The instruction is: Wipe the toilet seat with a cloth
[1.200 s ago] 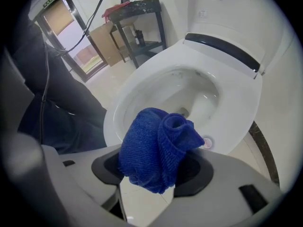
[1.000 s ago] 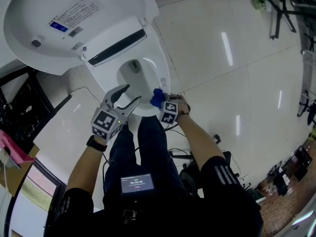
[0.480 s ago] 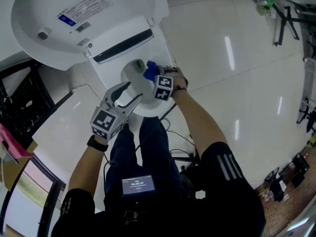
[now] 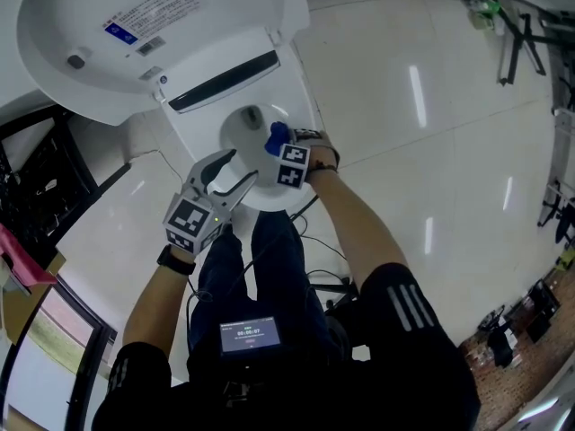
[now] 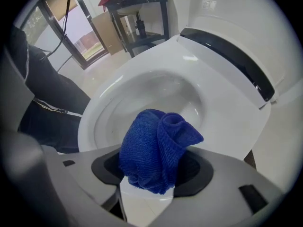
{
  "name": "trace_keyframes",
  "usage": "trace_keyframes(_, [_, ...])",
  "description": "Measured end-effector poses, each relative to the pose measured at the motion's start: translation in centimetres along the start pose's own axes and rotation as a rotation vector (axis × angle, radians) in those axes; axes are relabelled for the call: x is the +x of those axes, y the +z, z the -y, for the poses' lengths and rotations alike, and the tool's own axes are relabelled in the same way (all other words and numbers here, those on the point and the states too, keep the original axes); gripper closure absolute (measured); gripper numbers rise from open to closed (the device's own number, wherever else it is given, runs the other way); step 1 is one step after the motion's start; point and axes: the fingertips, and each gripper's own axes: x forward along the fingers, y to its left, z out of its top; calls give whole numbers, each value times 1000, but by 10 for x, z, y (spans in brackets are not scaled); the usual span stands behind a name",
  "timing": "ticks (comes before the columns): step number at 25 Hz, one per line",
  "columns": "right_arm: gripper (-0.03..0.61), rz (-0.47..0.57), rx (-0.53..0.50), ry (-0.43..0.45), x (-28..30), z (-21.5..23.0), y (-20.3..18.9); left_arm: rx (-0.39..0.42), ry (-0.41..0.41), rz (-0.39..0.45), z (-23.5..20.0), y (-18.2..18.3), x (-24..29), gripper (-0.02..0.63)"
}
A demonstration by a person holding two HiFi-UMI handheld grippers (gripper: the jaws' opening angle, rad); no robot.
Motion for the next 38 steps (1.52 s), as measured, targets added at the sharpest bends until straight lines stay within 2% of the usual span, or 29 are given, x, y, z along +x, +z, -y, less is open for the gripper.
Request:
trace_keyframes(7, [302,-10,29,112,8,-82,-25,23,-19,6,12,8,-1,380])
trace_keyframes(10, [302,-15,35,135,12,-111,-31,26,-26,3,18,7,-3,380])
trace_keyframes(16, [302,-7,95,165,13,-131,-31,33,-29,-1,24,6,-11,380])
trace_keyframes(18, [302,46,173,147,6,-123,-25,40,-29,7,26,10,-15,380])
trace_keyframes(22, [302,256,455,86,-28,-87,-6,56,-21,22,25,18,-28,380])
trace_keyframes(24, [302,338,544,40,-51,-67,0,64,-15,29,24,23,-35,380])
trace_keyframes(31, [302,508,638,-119,-145,-13,15,124,-13,76,37,54,-63,380])
trace_keyframes(38, [302,619,637,-246,-225,-6,43,195,-13,127,54,85,-103,380])
